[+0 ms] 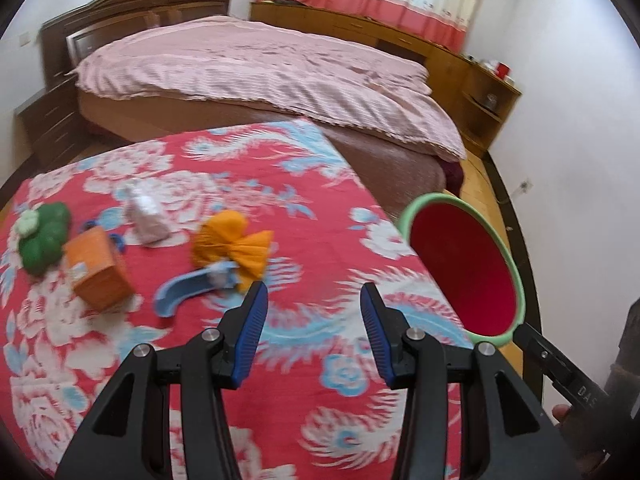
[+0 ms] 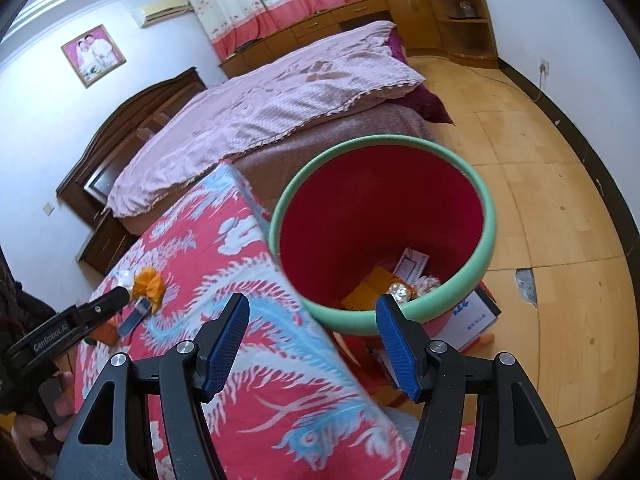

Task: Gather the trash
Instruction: 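Close the left gripper on the orange cardboard box on the bed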

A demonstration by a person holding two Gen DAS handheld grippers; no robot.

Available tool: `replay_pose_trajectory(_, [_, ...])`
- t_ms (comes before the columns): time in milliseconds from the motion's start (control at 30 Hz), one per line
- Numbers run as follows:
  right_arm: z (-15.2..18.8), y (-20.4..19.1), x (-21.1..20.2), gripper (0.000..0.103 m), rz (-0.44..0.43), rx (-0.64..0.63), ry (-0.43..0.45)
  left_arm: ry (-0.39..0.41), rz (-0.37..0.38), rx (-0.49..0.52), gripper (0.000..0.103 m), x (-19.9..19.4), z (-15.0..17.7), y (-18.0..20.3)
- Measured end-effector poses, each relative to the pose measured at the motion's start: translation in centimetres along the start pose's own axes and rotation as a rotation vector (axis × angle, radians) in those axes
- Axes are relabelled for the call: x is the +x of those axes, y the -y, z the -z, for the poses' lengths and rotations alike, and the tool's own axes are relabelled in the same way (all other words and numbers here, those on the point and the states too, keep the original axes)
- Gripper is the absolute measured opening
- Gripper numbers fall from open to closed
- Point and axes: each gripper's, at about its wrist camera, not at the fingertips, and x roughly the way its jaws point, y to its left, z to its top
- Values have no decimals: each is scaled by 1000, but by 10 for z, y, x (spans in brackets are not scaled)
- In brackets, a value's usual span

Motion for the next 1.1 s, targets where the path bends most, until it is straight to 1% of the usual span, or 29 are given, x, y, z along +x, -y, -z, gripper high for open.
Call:
replay_pose_trajectory(167, [4, -17, 5, 67, -6, -31, -15, 26, -49, -41, 48, -8, 2, -30])
replay_pose_trajectory(367, [11, -30, 10, 67, -10, -55, -39, 56, -103, -122, 48, -18, 3, -70])
replay_pose_trajectory(567, [14, -41, 14, 67, -9, -80, -54, 73, -168, -184, 48, -19, 2, -103])
replay_pose_trajectory(700, [16, -46, 18, 67, -6, -92, -67, 79, -201, -214, 51, -15, 1, -119])
replay_pose_trajectory(867, [18, -51, 24, 67, 0, -101, -82, 83, -232, -226, 51, -8, -3, -130])
replay_pose_trajectory(1000, [19, -53, 28, 67, 3, -108, -91, 74, -218, -237, 51, -1, -5, -135])
replay_pose_trajectory(1100, [20, -56, 31, 67, 3, -113, -99, 72, -226, -231, 51, 5, -6, -134])
